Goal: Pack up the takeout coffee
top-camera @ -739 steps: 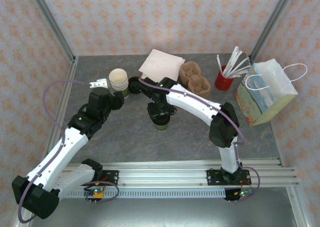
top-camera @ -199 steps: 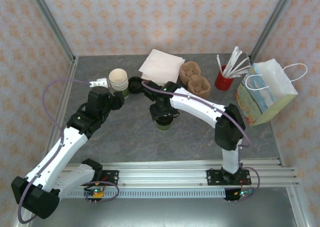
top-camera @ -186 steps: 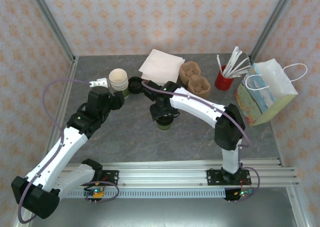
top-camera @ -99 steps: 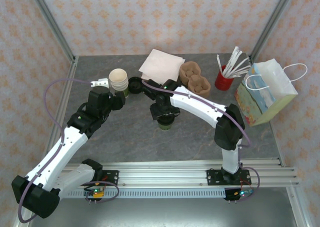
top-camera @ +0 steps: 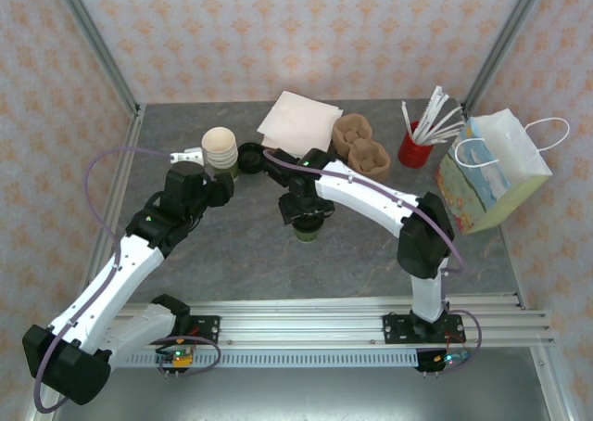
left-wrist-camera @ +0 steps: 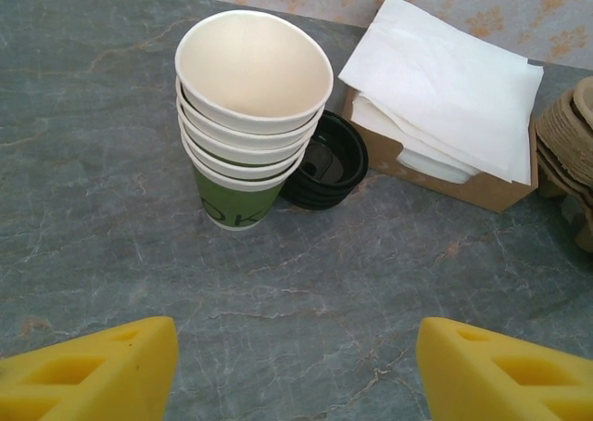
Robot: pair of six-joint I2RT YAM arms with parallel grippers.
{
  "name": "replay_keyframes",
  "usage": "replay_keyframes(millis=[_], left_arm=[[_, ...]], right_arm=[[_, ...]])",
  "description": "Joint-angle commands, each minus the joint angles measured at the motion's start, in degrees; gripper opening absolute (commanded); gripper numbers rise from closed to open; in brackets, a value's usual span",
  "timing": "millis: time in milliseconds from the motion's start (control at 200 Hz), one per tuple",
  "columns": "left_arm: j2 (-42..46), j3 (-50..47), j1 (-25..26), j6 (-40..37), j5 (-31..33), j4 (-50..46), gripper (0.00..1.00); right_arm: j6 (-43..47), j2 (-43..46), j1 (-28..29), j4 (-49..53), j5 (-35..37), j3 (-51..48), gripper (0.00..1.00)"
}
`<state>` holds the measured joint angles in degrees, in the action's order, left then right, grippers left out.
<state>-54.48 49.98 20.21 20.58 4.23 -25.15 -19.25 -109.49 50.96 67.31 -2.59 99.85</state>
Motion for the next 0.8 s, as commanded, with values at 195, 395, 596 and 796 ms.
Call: replay_keyframes(millis=[195,395,596,796], left_arm=[[0.69,-0.06,1.51,0.68,-4.16,-0.54,0.73],[-0.99,1.3,5.44,1.08,-5.35,-0.8,0.76],[-2.64,2.04,6.41,1.45,-4.36,-0.62,0.77],[-2.47,2.06,6.42,1.92,-2.33,-1.19,0.77]], right_arm=[[-0.1,7.84,-1.37,1.62,-1.33,2.21,0.84],[0.8,16.79,-7.76,-4.12,-12.18,-11.17,0.92],[-3.24,22.59,-12.61,-18.07,-26.07,-24.45,0.99],[-6.14,21.74,-13.49,-25.69,-28.19,-29.19,0.99]])
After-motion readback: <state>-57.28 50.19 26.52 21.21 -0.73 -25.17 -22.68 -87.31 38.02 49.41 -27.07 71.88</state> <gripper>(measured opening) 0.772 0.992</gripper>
